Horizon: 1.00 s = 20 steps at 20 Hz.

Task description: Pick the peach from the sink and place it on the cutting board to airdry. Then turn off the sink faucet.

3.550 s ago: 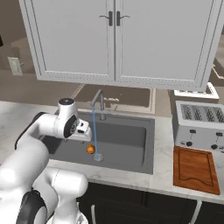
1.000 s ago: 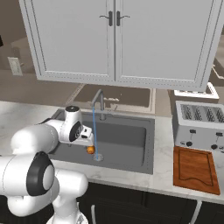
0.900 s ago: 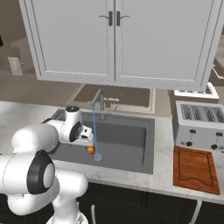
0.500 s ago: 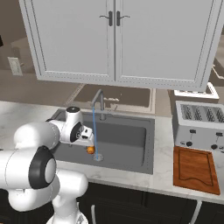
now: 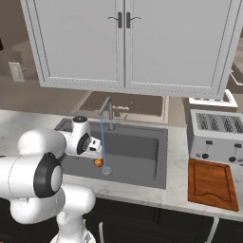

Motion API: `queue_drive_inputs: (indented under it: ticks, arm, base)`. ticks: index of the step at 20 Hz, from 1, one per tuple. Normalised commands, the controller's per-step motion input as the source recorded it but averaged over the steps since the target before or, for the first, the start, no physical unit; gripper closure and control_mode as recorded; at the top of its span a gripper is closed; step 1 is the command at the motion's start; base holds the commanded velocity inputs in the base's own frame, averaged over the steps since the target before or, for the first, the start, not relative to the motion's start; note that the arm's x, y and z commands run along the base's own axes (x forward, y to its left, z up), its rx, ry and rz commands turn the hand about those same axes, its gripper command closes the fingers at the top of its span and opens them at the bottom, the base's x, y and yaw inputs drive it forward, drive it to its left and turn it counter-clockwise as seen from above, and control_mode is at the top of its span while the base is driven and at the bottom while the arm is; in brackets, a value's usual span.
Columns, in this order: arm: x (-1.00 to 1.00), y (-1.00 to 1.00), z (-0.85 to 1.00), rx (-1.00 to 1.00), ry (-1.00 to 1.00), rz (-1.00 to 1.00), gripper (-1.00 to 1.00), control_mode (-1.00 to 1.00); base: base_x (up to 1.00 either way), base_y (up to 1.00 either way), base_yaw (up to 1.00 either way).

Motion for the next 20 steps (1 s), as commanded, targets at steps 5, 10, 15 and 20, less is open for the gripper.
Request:
queue_drive_inputs:
  ticks: [5, 10, 15, 20]
  arm:
    - [0.04, 0.0, -0.08, 0.0, -0.01, 0.0, -1.0, -1.0]
    - [0.08, 0.0, -0.1, 0.0, 0.0, 0.0, -1.0, -1.0]
    - [0.11, 0.0, -0.07, 0.0, 0.0, 0.0, -1.0, -1.0]
    - [0.13, 0.0, -0.03, 0.0, 0.0, 0.0, -1.0, -1.0]
  base:
    - [0.0, 0.0, 0.0]
    - [0.0, 0.0, 0.0]
    - [0.0, 0.0, 0.0]
    - [0.0, 0.0, 0.0]
